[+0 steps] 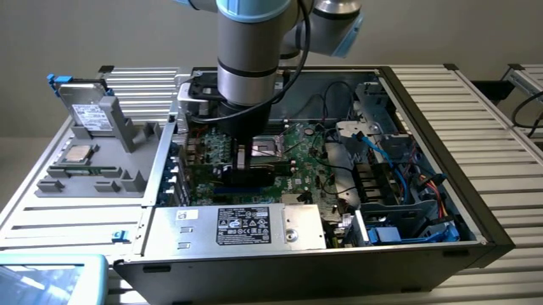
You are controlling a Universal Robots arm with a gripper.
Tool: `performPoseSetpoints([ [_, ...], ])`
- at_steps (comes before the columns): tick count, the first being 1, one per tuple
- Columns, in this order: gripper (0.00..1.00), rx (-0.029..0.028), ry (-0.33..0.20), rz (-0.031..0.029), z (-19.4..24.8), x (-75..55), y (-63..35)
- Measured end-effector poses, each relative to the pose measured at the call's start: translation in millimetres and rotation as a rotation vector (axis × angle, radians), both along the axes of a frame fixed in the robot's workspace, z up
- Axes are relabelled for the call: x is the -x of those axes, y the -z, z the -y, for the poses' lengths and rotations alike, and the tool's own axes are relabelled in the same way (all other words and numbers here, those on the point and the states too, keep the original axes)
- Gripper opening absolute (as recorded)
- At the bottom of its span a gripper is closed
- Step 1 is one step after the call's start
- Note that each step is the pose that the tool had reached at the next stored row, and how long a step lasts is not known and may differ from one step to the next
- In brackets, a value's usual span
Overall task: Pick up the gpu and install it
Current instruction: 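Insert the gpu into the slot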
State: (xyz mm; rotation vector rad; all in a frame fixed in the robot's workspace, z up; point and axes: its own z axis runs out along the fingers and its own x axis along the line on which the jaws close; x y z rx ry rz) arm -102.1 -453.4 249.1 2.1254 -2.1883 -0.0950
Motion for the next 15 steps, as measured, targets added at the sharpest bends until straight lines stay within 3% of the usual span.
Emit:
performPoseSetpoints([
  [15, 0.28, 0.0003, 0.0, 0.0017, 0.0, 2.7, 3.6],
])
